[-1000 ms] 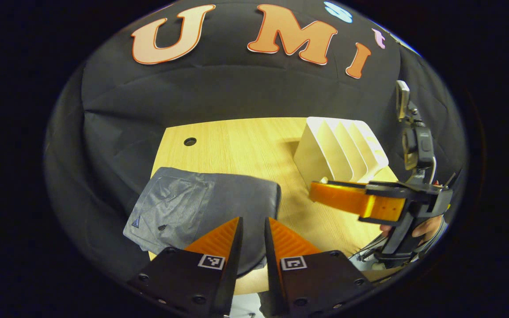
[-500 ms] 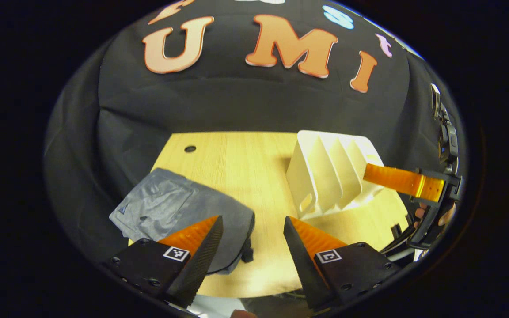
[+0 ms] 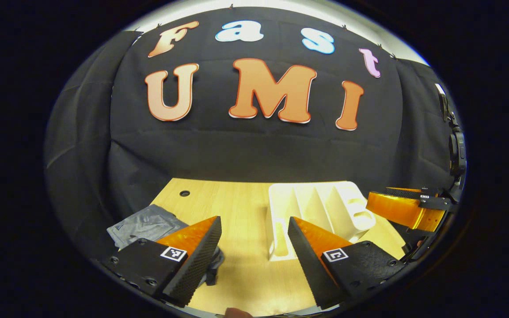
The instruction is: Open the schoolbag, grab two books from the bookshelf and put them into the schoolbag.
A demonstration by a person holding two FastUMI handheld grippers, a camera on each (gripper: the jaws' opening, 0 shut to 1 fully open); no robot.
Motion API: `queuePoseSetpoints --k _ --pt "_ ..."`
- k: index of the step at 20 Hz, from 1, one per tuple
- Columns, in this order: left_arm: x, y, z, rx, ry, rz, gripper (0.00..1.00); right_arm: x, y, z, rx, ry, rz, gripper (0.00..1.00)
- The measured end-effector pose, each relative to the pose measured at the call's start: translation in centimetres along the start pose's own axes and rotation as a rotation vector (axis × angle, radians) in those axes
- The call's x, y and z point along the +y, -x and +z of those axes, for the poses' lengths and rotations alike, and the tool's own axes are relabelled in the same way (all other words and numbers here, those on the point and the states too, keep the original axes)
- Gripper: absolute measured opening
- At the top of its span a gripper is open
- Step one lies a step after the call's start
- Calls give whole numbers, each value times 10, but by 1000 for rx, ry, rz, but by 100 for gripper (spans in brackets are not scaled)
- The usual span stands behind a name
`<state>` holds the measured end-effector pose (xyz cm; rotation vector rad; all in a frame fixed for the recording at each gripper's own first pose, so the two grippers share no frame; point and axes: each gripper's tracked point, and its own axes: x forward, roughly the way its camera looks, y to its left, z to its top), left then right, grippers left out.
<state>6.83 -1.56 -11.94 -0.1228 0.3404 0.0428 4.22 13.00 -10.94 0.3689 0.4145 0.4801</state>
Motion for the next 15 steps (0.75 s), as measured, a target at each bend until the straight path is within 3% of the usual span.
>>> queuePoseSetpoints --k 5,7,15 --pt "-21 25 42 -177 7 48 95 -19 23 30 -110 35 -36 96" --pt "-16 34 46 -200 12 97 95 -23 32 41 -165 72 -53 95" --pt "-15 71 71 -305 35 120 95 -18 65 63 -300 103 -70 95"
